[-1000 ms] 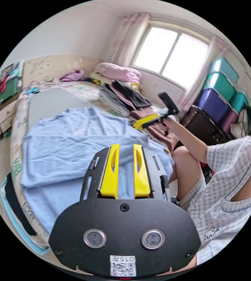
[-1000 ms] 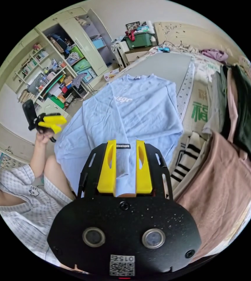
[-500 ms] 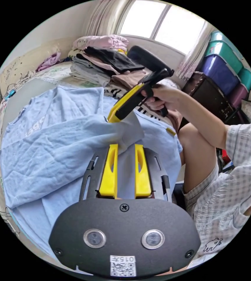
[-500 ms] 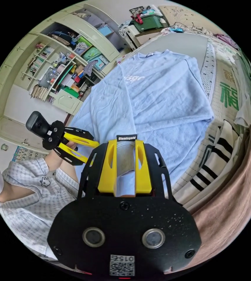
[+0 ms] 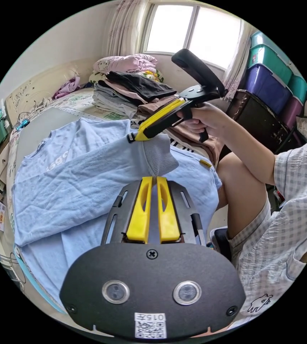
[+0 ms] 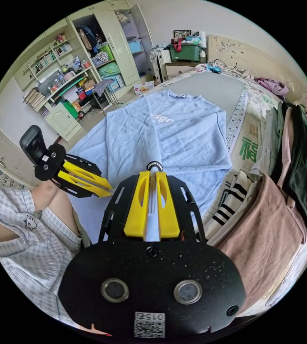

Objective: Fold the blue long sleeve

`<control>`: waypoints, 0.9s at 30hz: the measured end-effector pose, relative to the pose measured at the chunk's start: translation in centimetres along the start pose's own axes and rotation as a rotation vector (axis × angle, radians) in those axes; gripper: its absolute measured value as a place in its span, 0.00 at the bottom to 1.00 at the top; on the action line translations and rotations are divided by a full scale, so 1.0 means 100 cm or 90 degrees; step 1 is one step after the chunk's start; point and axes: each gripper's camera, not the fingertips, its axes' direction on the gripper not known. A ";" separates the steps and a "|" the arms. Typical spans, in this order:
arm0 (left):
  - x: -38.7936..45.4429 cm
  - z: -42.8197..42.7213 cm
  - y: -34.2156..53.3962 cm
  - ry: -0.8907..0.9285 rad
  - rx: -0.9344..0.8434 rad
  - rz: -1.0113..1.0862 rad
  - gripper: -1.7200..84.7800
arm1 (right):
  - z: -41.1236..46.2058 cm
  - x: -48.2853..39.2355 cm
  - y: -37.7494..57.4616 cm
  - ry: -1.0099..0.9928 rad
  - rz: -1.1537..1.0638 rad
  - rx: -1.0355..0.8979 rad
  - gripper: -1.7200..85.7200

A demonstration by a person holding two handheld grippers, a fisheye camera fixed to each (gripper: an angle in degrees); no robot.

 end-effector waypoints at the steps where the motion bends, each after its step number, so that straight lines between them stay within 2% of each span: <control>1: 0.000 0.002 -0.001 0.000 -0.004 -0.001 0.03 | 0.002 -0.002 -0.002 0.009 -0.002 -0.007 0.07; 7: -0.007 0.029 -0.005 0.014 -0.048 -0.018 0.03 | 0.044 0.000 -0.014 0.051 0.000 -0.125 0.07; 19: -0.022 0.027 -0.003 0.043 -0.048 -0.045 0.04 | 0.028 0.006 -0.018 -0.009 0.021 -0.125 0.10; 22: -0.043 0.000 0.007 0.111 -0.016 -0.083 0.05 | 0.007 0.018 -0.017 -0.036 0.035 -0.106 0.10; 23: -0.056 -0.027 0.015 0.137 0.028 -0.094 0.06 | -0.009 0.026 -0.017 -0.023 0.050 -0.086 0.10; 25: -0.082 -0.069 0.029 0.101 0.085 -0.124 0.06 | -0.034 0.041 -0.021 0.004 0.077 -0.034 0.09; 27: -0.132 -0.115 0.043 -0.037 0.133 -0.197 0.08 | -0.060 0.057 -0.036 -0.008 0.116 0.076 0.08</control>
